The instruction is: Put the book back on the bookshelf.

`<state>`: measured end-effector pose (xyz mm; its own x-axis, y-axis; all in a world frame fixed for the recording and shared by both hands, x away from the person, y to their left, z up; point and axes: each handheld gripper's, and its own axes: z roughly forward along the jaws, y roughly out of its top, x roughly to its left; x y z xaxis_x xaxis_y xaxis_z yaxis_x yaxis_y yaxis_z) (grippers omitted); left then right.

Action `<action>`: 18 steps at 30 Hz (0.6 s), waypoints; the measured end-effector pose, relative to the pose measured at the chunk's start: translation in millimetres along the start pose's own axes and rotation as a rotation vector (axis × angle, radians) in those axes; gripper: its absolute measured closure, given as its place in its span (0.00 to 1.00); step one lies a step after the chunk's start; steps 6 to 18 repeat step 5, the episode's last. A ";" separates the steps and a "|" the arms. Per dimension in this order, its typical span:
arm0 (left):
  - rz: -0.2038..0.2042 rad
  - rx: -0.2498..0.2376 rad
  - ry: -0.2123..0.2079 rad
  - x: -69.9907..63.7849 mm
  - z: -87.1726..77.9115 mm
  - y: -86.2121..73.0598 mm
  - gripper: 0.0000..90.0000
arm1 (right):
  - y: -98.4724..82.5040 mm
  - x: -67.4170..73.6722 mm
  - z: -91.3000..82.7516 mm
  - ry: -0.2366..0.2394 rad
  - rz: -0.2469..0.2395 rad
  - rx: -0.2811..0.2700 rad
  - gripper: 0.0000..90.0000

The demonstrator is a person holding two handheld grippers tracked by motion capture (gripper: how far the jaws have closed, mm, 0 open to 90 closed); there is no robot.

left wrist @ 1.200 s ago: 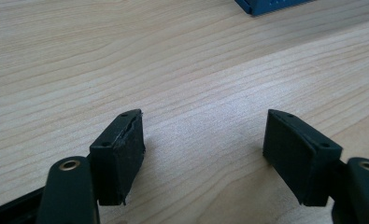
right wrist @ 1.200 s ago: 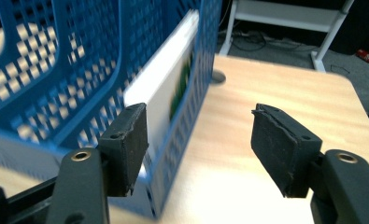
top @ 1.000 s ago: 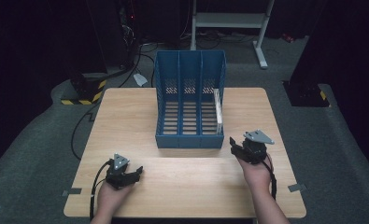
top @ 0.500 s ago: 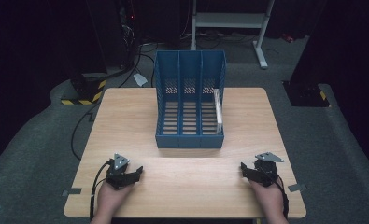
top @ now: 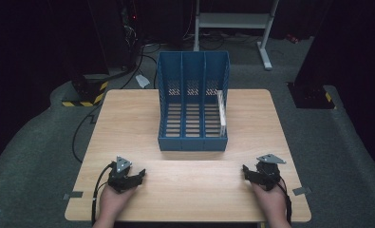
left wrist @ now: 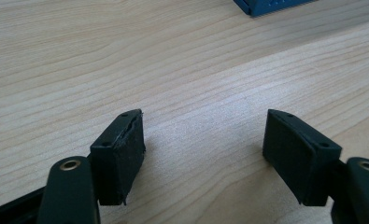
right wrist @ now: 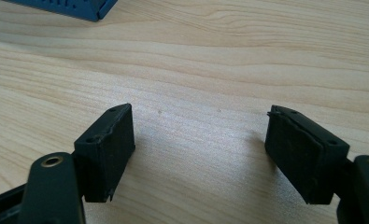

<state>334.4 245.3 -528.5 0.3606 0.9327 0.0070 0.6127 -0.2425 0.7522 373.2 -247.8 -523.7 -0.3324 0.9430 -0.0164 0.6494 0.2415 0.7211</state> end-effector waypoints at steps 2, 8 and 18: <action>0.002 0.001 -0.002 0.1 -0.1 0.0 0.33 | 0.0 0.0 0.0 0.000 0.000 0.000 0.26; 0.005 0.001 -0.003 0.1 -0.1 0.0 0.33 | 0.0 0.1 0.0 -0.001 0.000 0.000 0.26; 0.005 0.001 -0.003 0.1 -0.1 0.0 0.33 | 0.0 0.1 0.0 -0.001 0.000 0.000 0.26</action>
